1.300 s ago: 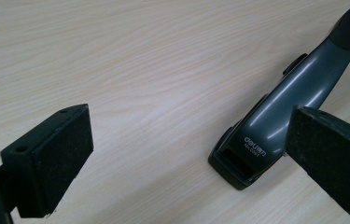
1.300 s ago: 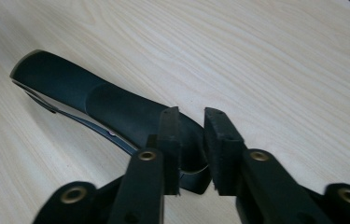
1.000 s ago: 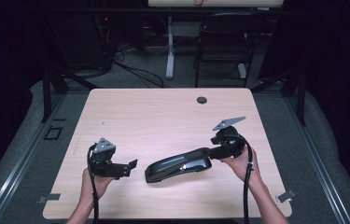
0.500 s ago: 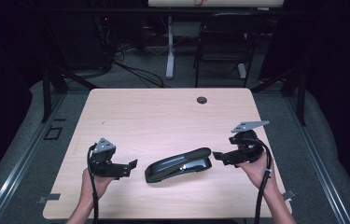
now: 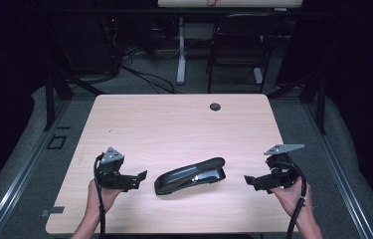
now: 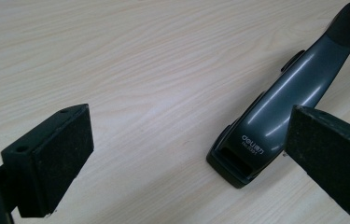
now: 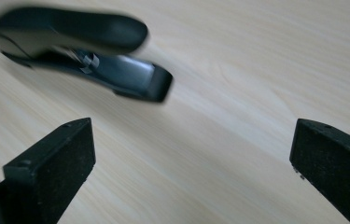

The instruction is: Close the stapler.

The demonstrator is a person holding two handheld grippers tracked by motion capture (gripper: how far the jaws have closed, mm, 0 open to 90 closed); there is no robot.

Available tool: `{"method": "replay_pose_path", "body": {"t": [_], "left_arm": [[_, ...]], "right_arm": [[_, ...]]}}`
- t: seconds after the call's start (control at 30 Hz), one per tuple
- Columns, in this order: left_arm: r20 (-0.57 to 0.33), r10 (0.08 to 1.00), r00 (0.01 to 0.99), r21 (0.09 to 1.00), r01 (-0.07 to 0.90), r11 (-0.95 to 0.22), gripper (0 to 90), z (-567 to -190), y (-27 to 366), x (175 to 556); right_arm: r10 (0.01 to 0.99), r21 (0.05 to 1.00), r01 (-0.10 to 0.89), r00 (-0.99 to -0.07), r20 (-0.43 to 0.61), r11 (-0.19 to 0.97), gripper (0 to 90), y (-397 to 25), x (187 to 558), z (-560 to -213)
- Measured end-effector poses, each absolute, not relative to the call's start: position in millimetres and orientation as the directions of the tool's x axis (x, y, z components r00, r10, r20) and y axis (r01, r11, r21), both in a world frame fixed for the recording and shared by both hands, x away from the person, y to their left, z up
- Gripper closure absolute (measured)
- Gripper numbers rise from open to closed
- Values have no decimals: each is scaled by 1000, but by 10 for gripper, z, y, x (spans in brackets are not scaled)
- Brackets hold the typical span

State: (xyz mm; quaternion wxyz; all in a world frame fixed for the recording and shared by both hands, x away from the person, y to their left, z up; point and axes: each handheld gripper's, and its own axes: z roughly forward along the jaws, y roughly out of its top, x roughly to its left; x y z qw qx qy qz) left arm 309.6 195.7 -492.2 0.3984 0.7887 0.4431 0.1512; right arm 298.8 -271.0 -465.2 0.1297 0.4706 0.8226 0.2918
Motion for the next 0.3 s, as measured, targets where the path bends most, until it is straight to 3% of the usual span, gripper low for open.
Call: {"method": "replay_pose_path", "body": {"t": [0.3], "left_arm": [[-88, 819, 568, 758, 571, -315, 19, -4910, 1940, 3090]], "right_arm": [[854, 522, 736, -520, 27, 431, 0, -2733, 3078, -4868]]}}
